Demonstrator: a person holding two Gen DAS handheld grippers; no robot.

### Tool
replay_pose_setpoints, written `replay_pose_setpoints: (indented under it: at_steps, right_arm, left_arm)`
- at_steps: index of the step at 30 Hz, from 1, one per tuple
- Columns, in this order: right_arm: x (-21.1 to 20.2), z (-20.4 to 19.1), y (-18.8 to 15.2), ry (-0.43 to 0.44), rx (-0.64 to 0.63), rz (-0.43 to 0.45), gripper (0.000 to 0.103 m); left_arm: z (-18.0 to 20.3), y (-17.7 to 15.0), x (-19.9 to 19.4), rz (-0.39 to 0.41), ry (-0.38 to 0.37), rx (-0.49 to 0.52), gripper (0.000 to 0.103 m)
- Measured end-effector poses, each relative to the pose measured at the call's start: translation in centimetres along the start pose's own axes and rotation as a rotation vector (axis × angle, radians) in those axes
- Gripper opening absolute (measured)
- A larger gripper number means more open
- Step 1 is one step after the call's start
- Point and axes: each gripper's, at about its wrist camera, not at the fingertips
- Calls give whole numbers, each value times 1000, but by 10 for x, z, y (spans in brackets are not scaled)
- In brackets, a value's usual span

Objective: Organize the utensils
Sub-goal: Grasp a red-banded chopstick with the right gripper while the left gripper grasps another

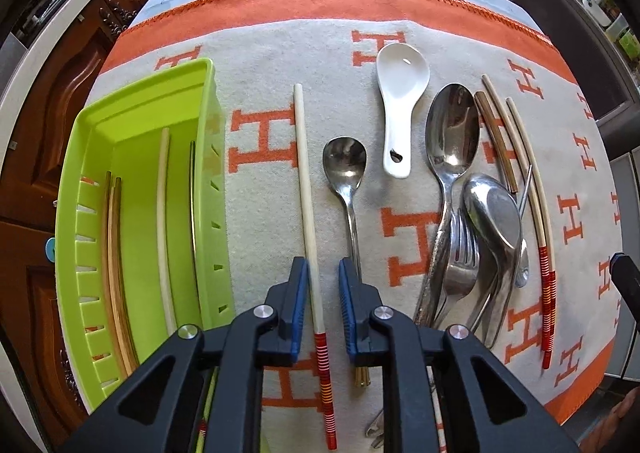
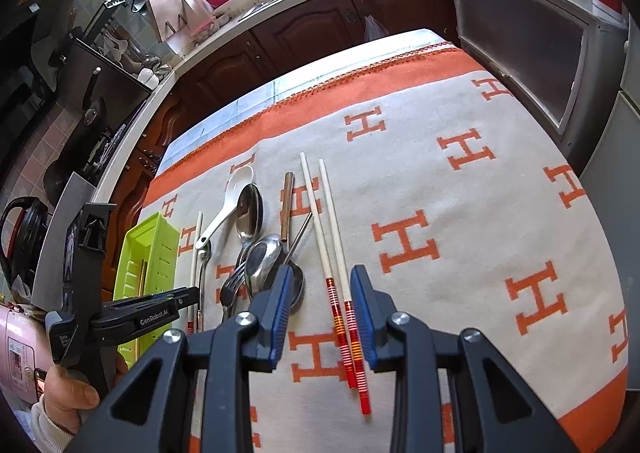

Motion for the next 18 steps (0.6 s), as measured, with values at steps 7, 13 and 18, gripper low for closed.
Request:
replay_pose_setpoints:
  at_steps: [7,13,18]
  right_arm:
    - [6,7,-1,-23,5,-14,30]
    - [14,15,1,-45,7,-26,30]
    - [25,19,-3,-60,-12,-51,30]
  left_arm:
    - [14,-5,-3,19,22,26,31]
    - [24,-15,-8,89,12,49,7]
    - [17,-27,-10,131,-51,1,4]
Point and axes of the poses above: each gripper's, at about its wrist camera, not at the fingertips, and x roughly the way its jaws point, z to its right, y to its top, and after that the axes turned 15 degrees about x, right-handed
